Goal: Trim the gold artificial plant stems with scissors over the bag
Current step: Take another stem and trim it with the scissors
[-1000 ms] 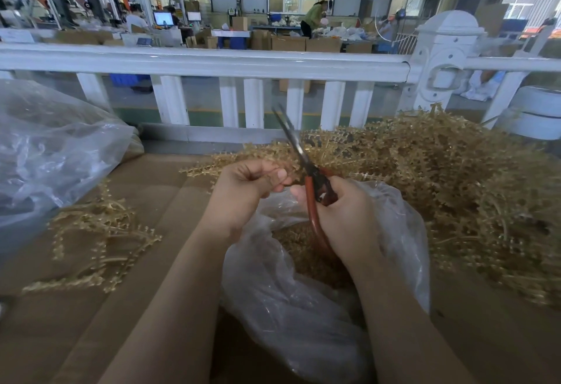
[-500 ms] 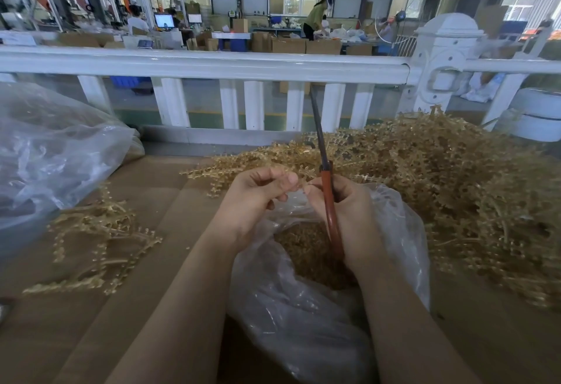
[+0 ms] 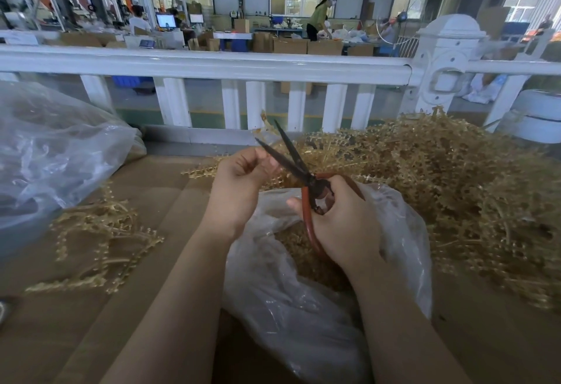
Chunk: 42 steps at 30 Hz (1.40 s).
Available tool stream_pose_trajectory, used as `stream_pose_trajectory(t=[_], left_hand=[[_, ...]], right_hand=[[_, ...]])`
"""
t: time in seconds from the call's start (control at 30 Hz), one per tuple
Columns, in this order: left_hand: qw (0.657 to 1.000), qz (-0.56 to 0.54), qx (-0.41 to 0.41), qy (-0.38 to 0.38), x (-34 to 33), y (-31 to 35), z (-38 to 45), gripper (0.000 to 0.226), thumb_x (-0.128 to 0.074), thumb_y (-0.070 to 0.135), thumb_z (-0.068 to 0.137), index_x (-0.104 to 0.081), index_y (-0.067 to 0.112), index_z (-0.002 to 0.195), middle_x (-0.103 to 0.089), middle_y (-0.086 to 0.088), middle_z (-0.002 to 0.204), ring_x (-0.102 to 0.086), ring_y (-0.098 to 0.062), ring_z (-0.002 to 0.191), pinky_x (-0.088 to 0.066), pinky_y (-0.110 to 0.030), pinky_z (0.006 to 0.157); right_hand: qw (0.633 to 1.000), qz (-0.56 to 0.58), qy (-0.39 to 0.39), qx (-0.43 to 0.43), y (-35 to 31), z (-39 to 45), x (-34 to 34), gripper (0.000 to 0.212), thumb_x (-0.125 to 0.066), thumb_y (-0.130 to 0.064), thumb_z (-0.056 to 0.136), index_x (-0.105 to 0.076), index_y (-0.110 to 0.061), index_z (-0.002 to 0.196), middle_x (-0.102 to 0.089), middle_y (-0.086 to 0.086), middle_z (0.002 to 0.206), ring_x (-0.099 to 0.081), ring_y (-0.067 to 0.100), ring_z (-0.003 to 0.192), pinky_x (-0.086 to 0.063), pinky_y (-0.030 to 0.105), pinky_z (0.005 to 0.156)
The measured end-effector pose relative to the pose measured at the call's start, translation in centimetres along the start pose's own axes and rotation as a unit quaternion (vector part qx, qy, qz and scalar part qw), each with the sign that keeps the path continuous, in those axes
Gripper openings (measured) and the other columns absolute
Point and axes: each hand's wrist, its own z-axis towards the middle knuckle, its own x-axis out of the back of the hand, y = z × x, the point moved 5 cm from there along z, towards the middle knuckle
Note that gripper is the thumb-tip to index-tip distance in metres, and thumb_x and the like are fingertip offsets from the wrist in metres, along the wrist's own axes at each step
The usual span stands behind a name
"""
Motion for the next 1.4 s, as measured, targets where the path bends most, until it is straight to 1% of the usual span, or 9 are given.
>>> stream_pose_trajectory(t=[0.2, 0.37, 0.57, 0.7, 0.83, 0.97, 1.03, 1.2, 1.4], left_hand=[[0.999, 0.034, 0.006, 0.018, 0.4, -0.1, 0.1, 0.017, -0.054, 0.004, 0.099, -0.069, -0.003, 0.100, -0.069, -0.025, 0.104, -0.063, -0.039, 0.104, -0.050, -0.048, 0.102], [1.000, 0.024, 0.007, 0.016, 0.3, 0.1, 0.0, 0.019, -0.055, 0.002, 0.099, -0.073, 0.003, 0.100, -0.076, -0.009, 0.101, -0.070, -0.021, 0.101, -0.053, -0.036, 0.098], [0.999, 0.030, -0.003, 0.010, 0.4, 0.2, -0.1, 0.020, -0.054, 0.001, 0.098, -0.072, 0.006, 0.092, -0.073, 0.003, 0.083, -0.065, -0.005, 0.081, -0.050, -0.017, 0.079], [0.999, 0.045, -0.004, 0.018, 0.6, 0.3, -0.1, 0.019, -0.055, 0.004, 0.099, -0.074, 0.008, 0.096, -0.075, -0.008, 0.095, -0.067, -0.014, 0.091, -0.053, -0.028, 0.089], [0.997, 0.070, -0.014, 0.007, 0.5, 0.8, -0.2, 0.020, -0.058, 0.005, 0.098, -0.075, 0.015, 0.097, -0.077, 0.003, 0.098, -0.070, -0.010, 0.098, -0.053, -0.021, 0.089], [0.996, 0.086, -0.014, 0.011, 0.5, 0.9, -0.1, 0.018, -0.059, 0.003, 0.097, -0.076, 0.011, 0.099, -0.077, 0.002, 0.098, -0.070, -0.009, 0.096, -0.053, -0.016, 0.086], [0.995, 0.094, -0.014, 0.014, 0.5, 0.9, -0.1, 0.017, -0.060, 0.003, 0.096, -0.075, 0.009, 0.100, -0.077, 0.000, 0.098, -0.071, -0.010, 0.095, -0.053, -0.016, 0.085], [0.995, 0.097, -0.008, 0.013, 0.5, 0.5, -0.1, 0.015, -0.059, 0.005, 0.097, -0.074, 0.005, 0.096, -0.077, -0.005, 0.094, -0.070, -0.020, 0.097, -0.054, -0.032, 0.093], [0.998, 0.067, -0.014, 0.001, 0.5, 0.2, 0.0, 0.018, -0.057, 0.005, 0.098, -0.073, 0.010, 0.092, -0.075, 0.004, 0.087, -0.068, -0.008, 0.088, -0.053, -0.024, 0.086]], right_hand=[[0.999, -0.050, 0.015, 0.006, 0.0, 0.0, 0.2, 0.062, -0.055, -0.083, 0.073, -0.055, -0.024, 0.091, -0.057, -0.013, 0.082, -0.057, 0.009, 0.072, -0.051, 0.030, 0.058], [0.997, -0.079, 0.026, 0.010, -0.4, -0.1, 0.6, 0.054, -0.060, -0.077, 0.078, -0.055, -0.024, 0.086, -0.057, -0.011, 0.075, -0.056, 0.010, 0.066, -0.050, 0.031, 0.056], [0.996, -0.083, 0.022, 0.009, -0.5, -0.1, 0.7, 0.053, -0.062, -0.076, 0.077, -0.049, -0.024, 0.078, -0.054, -0.011, 0.068, -0.054, 0.011, 0.062, -0.048, 0.030, 0.054], [0.996, -0.086, 0.023, 0.014, -0.6, 0.0, 0.7, 0.053, -0.063, -0.076, 0.079, -0.053, -0.024, 0.081, -0.057, -0.010, 0.071, -0.056, 0.011, 0.064, -0.053, 0.035, 0.058], [0.996, -0.083, 0.021, 0.022, -0.6, 0.0, 0.7, 0.060, -0.056, -0.081, 0.075, -0.058, -0.023, 0.090, -0.060, -0.011, 0.079, -0.058, 0.011, 0.071, -0.054, 0.035, 0.062], [0.996, -0.077, 0.021, 0.027, -0.5, 0.0, 0.6, 0.063, -0.050, -0.085, 0.072, -0.057, -0.024, 0.088, -0.059, -0.012, 0.076, -0.057, 0.010, 0.068, -0.053, 0.033, 0.059], [0.996, -0.077, 0.020, 0.027, -0.4, 0.1, 0.6, 0.063, -0.047, -0.087, 0.071, -0.055, -0.025, 0.085, -0.058, -0.012, 0.075, -0.056, 0.008, 0.067, -0.050, 0.030, 0.057], [0.997, -0.068, 0.026, 0.039, -0.4, -0.1, 0.5, 0.061, -0.043, -0.088, 0.069, -0.039, -0.028, 0.066, -0.045, -0.014, 0.060, -0.043, 0.001, 0.053, -0.030, 0.022, 0.048], [0.997, -0.052, 0.037, 0.041, -0.4, -0.1, 0.4, 0.065, -0.044, -0.088, 0.068, -0.048, -0.023, 0.065, -0.044, -0.017, 0.057, -0.042, -0.003, 0.053, -0.032, 0.021, 0.049]])
